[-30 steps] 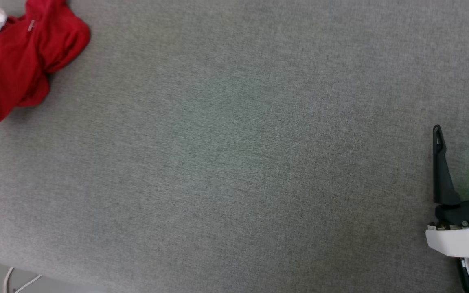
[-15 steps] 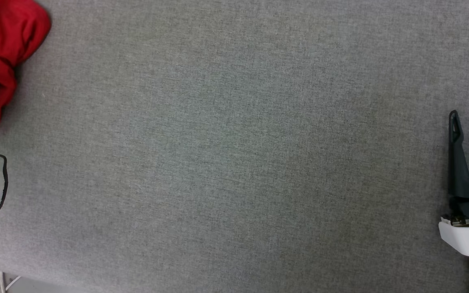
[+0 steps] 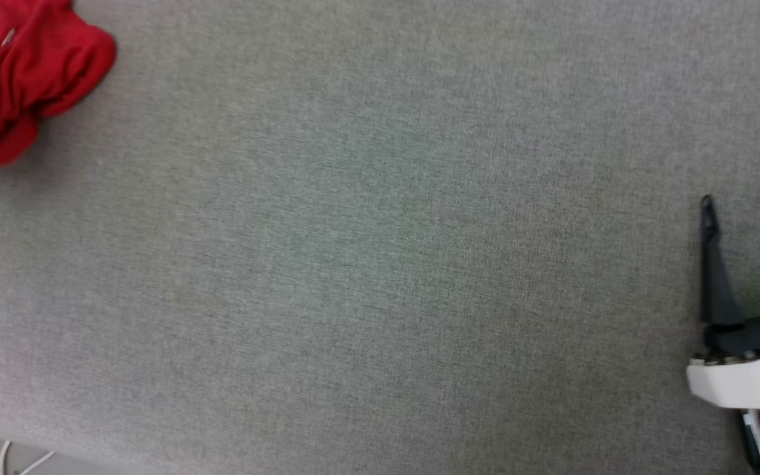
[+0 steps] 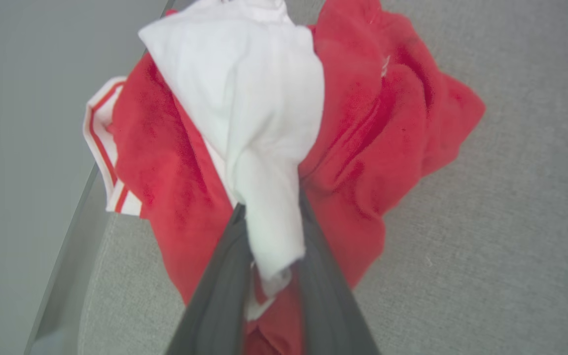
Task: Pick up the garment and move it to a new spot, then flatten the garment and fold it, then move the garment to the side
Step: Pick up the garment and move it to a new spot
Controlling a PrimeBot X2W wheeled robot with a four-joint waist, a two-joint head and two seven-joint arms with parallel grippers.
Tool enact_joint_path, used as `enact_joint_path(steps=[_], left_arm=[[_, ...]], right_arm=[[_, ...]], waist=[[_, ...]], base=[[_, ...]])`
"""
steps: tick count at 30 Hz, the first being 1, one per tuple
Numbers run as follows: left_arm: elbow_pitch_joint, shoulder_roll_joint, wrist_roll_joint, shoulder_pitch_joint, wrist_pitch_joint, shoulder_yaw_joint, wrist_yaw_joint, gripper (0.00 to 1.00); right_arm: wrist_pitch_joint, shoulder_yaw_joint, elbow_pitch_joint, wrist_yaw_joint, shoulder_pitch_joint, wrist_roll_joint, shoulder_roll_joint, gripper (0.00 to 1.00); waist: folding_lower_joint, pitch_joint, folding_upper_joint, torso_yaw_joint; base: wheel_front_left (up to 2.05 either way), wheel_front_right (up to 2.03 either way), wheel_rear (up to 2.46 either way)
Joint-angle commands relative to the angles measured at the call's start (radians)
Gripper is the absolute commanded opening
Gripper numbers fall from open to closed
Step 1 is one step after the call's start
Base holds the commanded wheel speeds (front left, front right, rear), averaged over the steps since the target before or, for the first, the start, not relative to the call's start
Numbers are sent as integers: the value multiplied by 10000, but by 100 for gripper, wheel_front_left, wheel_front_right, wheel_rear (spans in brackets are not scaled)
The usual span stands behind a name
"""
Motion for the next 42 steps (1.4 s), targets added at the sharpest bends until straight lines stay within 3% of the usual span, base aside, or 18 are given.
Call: enact_joint_path(steps=[1, 9, 15, 29, 37, 42], left_arm=[[-321, 216, 40, -321, -184, -211, 3, 0], [-2029, 1204, 509, -1469, -215, -1490, 5, 0], [-3249, 1212, 1005, -2682, 76, -2664, 5, 0], [-4921, -1026, 1004, -4131, 668, -5418, 4, 0], [-5204, -2443, 755, -3576, 261, -7187, 4, 0], [-5073, -2890, 425, -3064, -86, -8045, 4, 0]], right_arm=[[16, 137, 198, -3, -78, 77, 160, 100], [12, 415, 511, -5, -77, 259, 665, 100], [12, 433, 732, -5, 158, 365, 973, 100], [12, 486, 985, -5, 429, 917, 1187, 100], [12, 446, 1039, -3, 480, 1126, 1187, 100], [12, 456, 1059, -5, 470, 1175, 1187, 100]], waist=[[0, -460, 0, 94], [0, -1671, 0, -4], [0, -2476, 0, -307], [0, -3567, 0, -2076], [0, -3676, 0, -2966], [0, -3626, 0, -3224]], base=[[0, 0, 0], [0, 0, 0], [0, 0, 0], [0, 0, 0], [0, 0, 0], [0, 0, 0]])
